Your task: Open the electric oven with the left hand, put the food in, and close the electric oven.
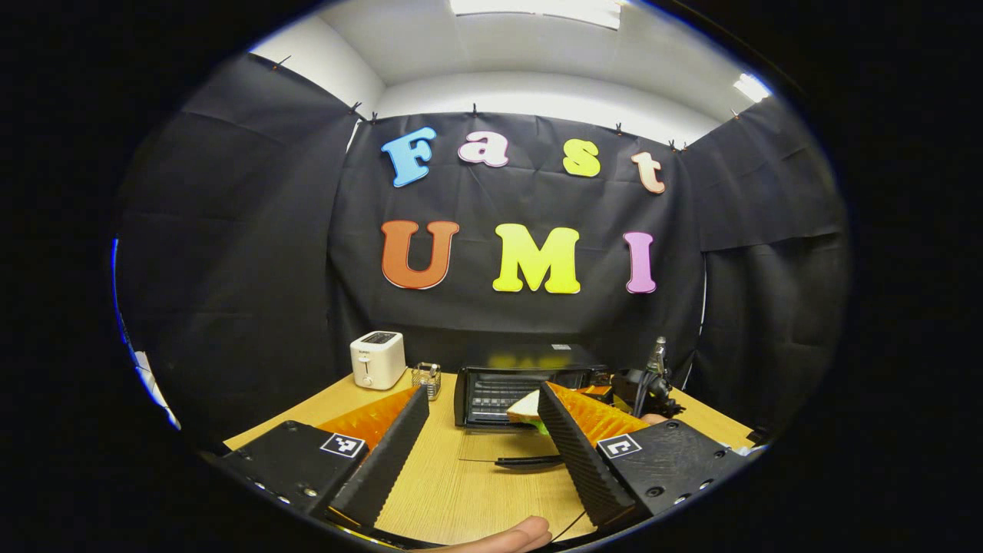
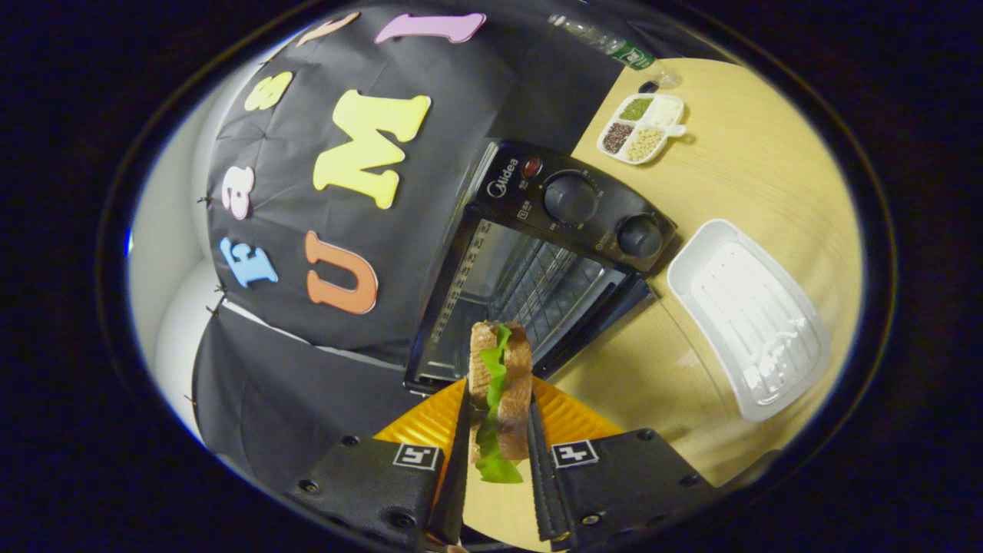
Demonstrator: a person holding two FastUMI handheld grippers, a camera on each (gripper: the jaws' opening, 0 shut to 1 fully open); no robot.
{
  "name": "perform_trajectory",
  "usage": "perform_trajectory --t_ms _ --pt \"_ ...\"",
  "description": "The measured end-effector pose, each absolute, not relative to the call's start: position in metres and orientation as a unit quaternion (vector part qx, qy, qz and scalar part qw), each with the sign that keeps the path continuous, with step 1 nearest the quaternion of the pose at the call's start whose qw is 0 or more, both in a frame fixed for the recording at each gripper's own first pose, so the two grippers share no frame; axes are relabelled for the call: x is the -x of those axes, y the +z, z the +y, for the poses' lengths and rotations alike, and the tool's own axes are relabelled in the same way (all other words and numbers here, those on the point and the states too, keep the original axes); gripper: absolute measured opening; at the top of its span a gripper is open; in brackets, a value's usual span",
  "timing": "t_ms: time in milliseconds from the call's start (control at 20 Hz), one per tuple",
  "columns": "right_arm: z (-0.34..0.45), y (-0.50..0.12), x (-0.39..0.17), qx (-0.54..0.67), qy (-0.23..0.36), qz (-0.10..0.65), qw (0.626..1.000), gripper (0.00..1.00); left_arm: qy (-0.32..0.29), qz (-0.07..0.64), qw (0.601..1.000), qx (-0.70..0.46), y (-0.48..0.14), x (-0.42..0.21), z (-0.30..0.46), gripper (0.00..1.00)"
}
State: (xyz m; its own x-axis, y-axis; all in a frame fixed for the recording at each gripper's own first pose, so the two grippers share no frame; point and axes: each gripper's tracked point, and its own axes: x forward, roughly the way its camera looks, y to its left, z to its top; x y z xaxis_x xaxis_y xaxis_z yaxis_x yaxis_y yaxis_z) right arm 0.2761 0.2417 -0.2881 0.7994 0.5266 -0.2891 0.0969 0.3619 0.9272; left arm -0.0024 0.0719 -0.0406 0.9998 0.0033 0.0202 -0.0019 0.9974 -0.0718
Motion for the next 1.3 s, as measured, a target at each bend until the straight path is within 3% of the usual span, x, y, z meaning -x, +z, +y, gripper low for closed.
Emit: perform_trajectory --t_ms 250,500,900,1150,1300 --pt "0.26 -0.299 -0.335 -0.579 0.086 0.207 0.784 0.39 0.001 0.013 1.0 0.027 -0.063 -0.017 0.087 0.94" --pt "0.264 -0.324 -0.384 -0.526 0.022 0.172 0.833 0.36 -0.001 0.03 0.999 0.024 -0.081 -0.033 0.094 0.94" --pt "0.281 -0.334 -0.421 -0.482 0.003 0.148 0.864 0.38 -0.002 0.058 0.997 0.042 -0.109 -0.049 0.102 0.94" --pt "0.273 -0.344 -0.42 -0.446 -0.003 0.153 0.882 0.48 0.002 0.064 0.997 0.048 -0.116 -0.053 0.105 0.94" --pt "0.269 -0.342 -0.418 -0.4 -0.01 0.156 0.903 0.63 0.0 0.07 0.996 0.052 -0.118 -0.053 0.103 0.93"
